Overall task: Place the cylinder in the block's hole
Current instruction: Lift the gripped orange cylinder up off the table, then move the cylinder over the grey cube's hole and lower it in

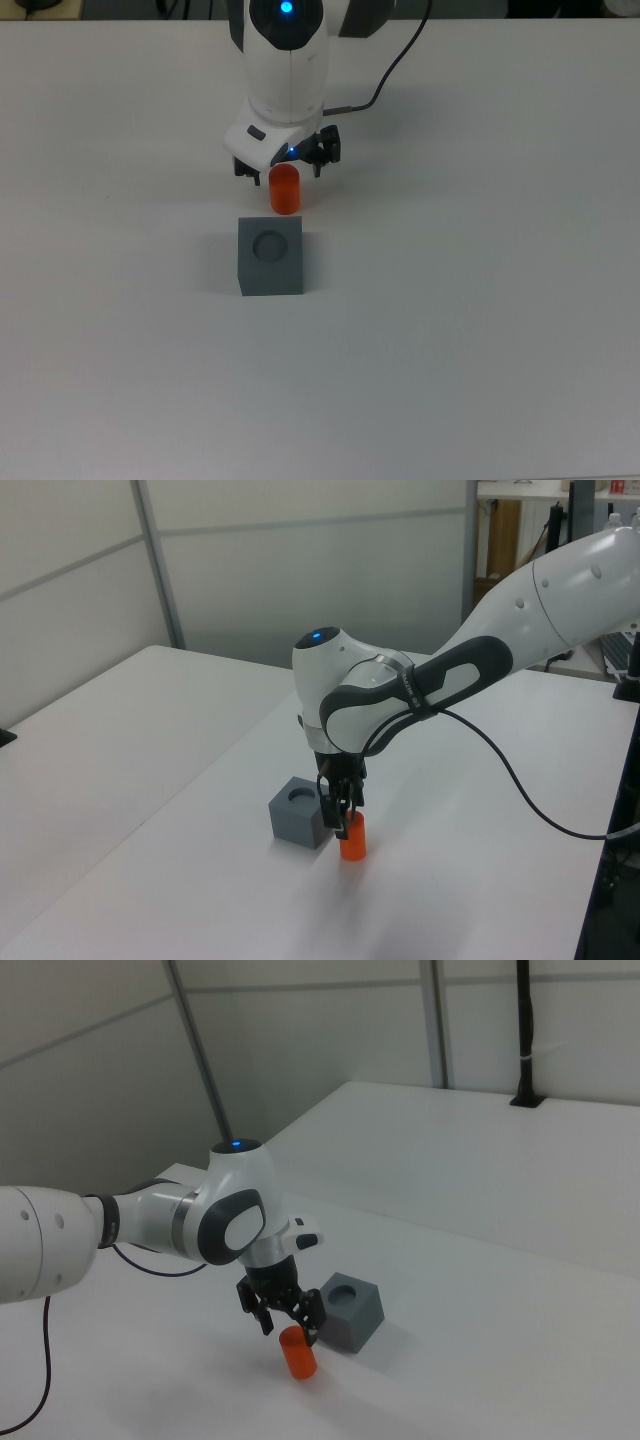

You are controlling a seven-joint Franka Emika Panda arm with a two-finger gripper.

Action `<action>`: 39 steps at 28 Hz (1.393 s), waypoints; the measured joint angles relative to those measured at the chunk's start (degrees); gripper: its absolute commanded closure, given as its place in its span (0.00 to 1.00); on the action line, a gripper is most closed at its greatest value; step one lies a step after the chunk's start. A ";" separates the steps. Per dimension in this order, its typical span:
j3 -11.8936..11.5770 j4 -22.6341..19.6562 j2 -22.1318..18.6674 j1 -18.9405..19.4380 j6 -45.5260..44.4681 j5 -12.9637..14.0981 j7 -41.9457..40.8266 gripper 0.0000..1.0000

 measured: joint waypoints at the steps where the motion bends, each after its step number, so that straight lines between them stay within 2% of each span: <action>1: 0.00 0.00 0.02 0.00 0.00 0.00 -0.01 0.60; 3: 0.00 -0.01 0.03 0.00 0.00 0.00 -0.01 0.67; 8: 0.00 -0.02 0.03 -0.01 0.00 0.00 -0.03 0.69; 11: -0.03 -0.07 0.01 -0.02 0.00 0.00 -0.04 0.79; 14: -0.09 -0.08 0.00 -0.03 0.00 0.00 -0.04 0.85; 21: -0.74 0.50 -1.00 -0.34 -1.77 0.00 -0.04 0.85; 24: -1.67 3.21 -2.30 -0.47 -6.18 0.00 -0.03 0.85; 26: -2.40 6.86 -3.28 -0.67 -10.66 0.12 -0.03 0.85; 30: -3.57 12.82 -4.01 -0.78 -15.20 2.26 -0.01 0.85; 39: -4.09 16.05 -2.03 -0.78 -13.95 2.95 1.12 0.85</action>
